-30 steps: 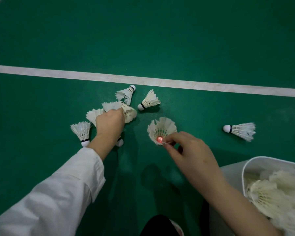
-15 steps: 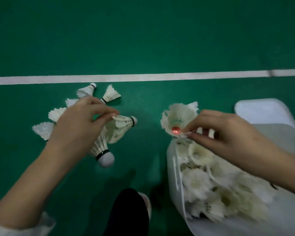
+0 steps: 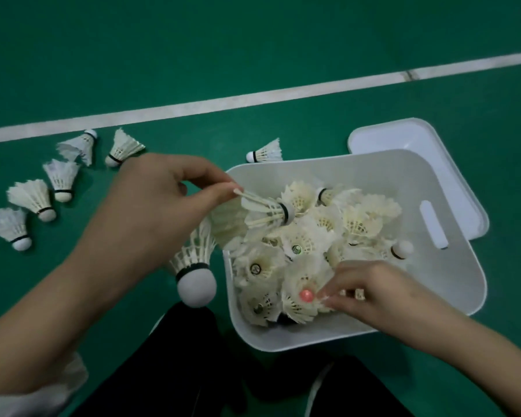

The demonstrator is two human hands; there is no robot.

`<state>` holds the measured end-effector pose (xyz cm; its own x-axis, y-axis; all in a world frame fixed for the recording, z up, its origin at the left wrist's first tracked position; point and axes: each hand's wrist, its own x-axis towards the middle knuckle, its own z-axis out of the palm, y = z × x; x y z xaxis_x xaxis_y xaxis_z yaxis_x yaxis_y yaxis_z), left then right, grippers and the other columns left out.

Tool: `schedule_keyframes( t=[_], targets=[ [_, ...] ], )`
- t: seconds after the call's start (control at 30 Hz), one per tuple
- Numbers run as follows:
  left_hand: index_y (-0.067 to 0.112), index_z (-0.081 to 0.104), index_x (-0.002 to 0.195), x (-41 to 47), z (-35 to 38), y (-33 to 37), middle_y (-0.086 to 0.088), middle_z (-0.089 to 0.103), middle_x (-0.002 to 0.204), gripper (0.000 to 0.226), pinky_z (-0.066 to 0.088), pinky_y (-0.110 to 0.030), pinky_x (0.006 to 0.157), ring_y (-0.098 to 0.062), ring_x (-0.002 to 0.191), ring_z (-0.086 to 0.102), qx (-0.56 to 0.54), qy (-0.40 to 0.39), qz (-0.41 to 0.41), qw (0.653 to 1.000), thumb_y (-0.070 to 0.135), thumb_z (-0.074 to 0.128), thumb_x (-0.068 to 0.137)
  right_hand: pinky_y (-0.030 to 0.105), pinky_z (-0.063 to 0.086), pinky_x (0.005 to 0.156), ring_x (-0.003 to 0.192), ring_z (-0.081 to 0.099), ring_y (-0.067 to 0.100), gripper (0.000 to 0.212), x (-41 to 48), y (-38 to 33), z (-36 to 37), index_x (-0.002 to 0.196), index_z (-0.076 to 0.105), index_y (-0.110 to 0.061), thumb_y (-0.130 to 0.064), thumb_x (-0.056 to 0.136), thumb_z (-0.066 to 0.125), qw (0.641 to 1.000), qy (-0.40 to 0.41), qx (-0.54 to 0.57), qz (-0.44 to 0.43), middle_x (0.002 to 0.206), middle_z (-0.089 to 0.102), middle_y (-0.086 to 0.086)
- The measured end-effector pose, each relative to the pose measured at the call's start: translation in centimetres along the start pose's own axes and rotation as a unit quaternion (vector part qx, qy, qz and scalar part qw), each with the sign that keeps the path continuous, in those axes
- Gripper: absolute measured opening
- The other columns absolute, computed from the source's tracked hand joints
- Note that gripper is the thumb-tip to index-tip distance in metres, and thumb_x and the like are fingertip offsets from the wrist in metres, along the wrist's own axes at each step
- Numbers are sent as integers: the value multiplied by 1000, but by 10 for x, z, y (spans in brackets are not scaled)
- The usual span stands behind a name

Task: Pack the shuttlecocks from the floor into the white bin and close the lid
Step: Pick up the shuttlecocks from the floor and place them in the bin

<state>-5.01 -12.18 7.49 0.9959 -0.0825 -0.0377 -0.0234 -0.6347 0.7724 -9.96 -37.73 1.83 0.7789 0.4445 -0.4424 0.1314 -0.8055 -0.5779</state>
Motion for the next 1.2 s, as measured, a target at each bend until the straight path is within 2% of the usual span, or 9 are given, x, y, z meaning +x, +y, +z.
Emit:
schedule_keyframes(
  t=[0.13,0.23,0.4,0.5,0.57,0.73,1.0,1.1,1.2],
  targets=[
    [27,70,70,-2,15,2,23,50,39,8,22,-7,34,-5,30,32,-9,-48,-18,999,30,69,77,27,48,78,97,60,13,22,24,21,29,104,68,-31,-36,88,55,981,-64,-182,-29,105,65,-11],
    [23,71,72,-1,24,2,25,49,39,8,26,-6,36,2,31,38,5,-70,-24,997,28,69,78,19,38,56,91,58,22,16,35,25,42,84,69,-26,-21,85,53,971,-102,-217,-23,93,62,-7],
    [27,67,70,-2,35,3,29,50,44,12,26,-9,37,-7,33,33,19,-96,-10,995,32,66,80,26,46,89,103,56,8,32,15,17,2,119,59,-35,-31,87,60,992,-65,-102,19,121,51,-15],
    [24,67,72,0,42,5,27,52,45,10,26,-8,37,-4,31,34,-14,-114,-16,993,28,65,81,8,43,74,82,59,4,38,1,-5,-32,112,55,-43,-30,79,69,990,112,89,-12,109,54,-22],
    [24,67,73,3,47,9,26,55,50,9,28,-8,40,-1,34,38,-40,-126,-7,991,25,66,81,7,43,70,80,58,3,55,7,-20,-35,119,48,-45,-27,75,74,980,102,168,-30,111,53,-25],
    [22,65,77,5,56,18,34,48,48,5,31,-8,47,1,44,41,-3,-135,62,989,22,68,81,15,38,67,72,51,-12,76,21,-27,-19,131,25,-51,-33,73,71,992,87,74,-49,112,44,-23],
    [33,63,85,6,35,-4,16,60,82,15,40,-9,64,-4,74,57,-36,-89,49,994,20,56,87,25,50,71,72,58,6,40,-23,23,-26,98,48,-42,-51,67,71,979,117,114,121,95,56,-15],
    [39,57,93,3,39,-3,20,55,97,32,43,-11,79,-2,89,57,-19,-100,78,992,8,56,87,10,38,62,71,50,-5,28,-13,29,-5,83,51,-25,-37,73,75,983,99,87,126,85,54,-12],
    [47,45,97,-2,43,-1,20,47,106,46,44,-9,83,1,90,58,-2,-80,87,993,6,61,83,12,32,62,79,47,11,34,3,33,11,68,41,-27,-21,75,74,992,79,-11,98,80,49,-10]
  ],
)
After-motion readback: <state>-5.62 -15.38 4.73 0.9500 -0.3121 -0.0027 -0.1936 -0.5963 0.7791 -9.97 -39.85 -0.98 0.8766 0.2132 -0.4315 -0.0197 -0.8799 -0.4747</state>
